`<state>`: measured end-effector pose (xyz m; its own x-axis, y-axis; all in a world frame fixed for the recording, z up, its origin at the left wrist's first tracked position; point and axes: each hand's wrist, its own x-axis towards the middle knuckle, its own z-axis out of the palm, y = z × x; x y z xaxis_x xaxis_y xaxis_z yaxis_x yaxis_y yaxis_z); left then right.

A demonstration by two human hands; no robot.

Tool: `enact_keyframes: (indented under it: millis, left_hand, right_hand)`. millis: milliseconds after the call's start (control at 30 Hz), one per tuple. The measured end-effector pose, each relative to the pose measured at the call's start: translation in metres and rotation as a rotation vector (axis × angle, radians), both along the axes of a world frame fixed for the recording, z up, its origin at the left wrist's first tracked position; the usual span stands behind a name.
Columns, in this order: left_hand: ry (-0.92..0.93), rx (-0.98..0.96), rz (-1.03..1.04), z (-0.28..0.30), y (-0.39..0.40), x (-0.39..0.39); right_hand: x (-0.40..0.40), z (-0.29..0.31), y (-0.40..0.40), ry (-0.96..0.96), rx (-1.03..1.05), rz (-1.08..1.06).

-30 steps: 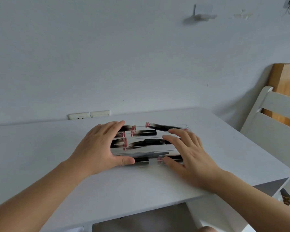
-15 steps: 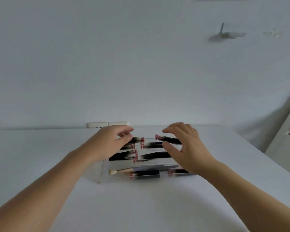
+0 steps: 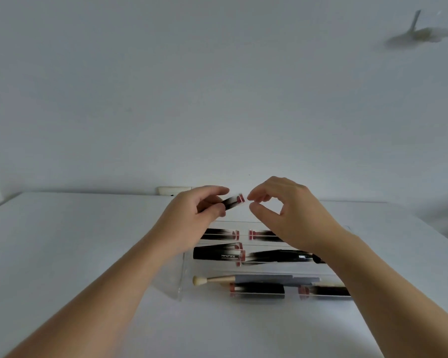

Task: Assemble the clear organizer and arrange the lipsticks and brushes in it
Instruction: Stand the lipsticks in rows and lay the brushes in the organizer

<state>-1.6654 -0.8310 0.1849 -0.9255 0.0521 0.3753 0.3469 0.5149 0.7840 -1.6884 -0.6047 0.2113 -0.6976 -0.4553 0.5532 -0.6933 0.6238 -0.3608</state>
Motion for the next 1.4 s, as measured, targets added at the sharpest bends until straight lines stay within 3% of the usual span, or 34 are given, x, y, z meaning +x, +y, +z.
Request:
enact_keyframes:
  millis: [167, 300, 633, 1067, 1233, 1400]
  left_hand:
    - [-0.071, 0.250, -0.027, -0.001, -0.010, -0.001]
    - [-0.106, 0.358, -0.148, -0.001, -0.023, -0.001]
    - [-0.168, 0.325, -0.309, 0.005, -0.038, 0.003]
    - [-0.103, 0.151, -0.194, 0.012, -0.039, 0.004]
    - [-0.083, 0.105, -0.159, 0.010, -0.042, 0.002]
    - [-0.092, 0.109, -0.150, 0.004, -0.040, 0.003]
  right_hand:
    - [-0.001, 0.008, -0.016, -0.110, 0.222, 0.110]
    - [-0.001, 0.012, -0.028, -0.131, 0.413, 0.079]
    - [0.005, 0.018, -0.030, -0.321, 0.547, 0.036]
    - [0.008, 0.024, -0.030, -0.366, 0.513, 0.046]
    - [0.008, 0.033, -0.021, -0.389, 0.373, 0.051]
    - [0.007, 0.034, -0.021, -0.293, 0.141, 0.058]
